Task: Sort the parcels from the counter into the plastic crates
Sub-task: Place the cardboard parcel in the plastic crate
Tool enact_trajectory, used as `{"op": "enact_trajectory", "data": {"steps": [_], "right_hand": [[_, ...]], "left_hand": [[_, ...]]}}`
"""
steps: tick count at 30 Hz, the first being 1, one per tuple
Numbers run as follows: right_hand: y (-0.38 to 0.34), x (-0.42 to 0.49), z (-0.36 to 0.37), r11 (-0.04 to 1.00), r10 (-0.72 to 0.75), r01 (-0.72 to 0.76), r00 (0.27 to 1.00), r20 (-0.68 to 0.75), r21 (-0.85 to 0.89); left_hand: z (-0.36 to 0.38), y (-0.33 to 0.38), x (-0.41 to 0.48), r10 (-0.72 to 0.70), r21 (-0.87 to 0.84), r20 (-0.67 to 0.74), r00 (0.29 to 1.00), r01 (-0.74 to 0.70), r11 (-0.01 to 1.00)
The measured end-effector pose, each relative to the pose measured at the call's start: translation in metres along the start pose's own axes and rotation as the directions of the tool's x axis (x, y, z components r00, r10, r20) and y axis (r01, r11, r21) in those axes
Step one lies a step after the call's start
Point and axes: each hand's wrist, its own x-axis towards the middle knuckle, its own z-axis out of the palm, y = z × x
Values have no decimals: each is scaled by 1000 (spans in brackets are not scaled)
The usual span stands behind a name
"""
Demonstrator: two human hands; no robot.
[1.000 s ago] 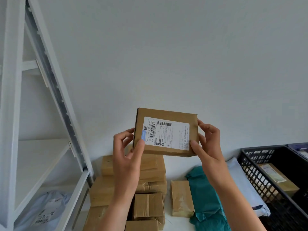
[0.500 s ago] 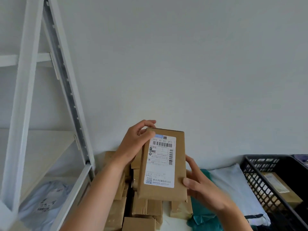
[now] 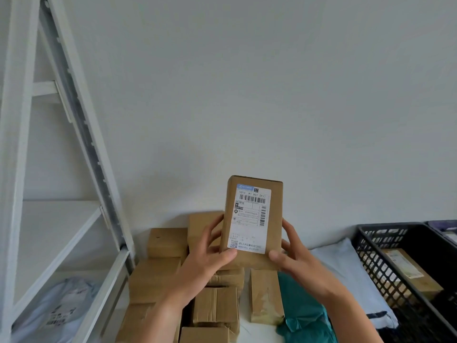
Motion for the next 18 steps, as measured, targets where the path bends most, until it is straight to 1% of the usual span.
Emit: {"op": "enact_trajectory", "data": {"steps": [2, 6, 13, 18], "right_hand": [[0, 0, 1, 998, -4, 4, 1000, -1, -59], [-7, 0, -2, 994, -74, 72, 997, -21, -83], [-43, -6, -6, 949, -284, 278, 959, -21, -151], [-62, -11, -10, 912, -367, 358, 930, -9, -199]], "left_hand": [[-3, 0, 1, 14, 14, -4, 1000, -14, 1000], [-9, 8, 3, 49, 60, 32, 998, -51, 997], [-17, 37, 5, 208, 93, -27, 978, -205, 974], [-21, 53, 7, 314, 97, -24, 949, -310, 946]]}}
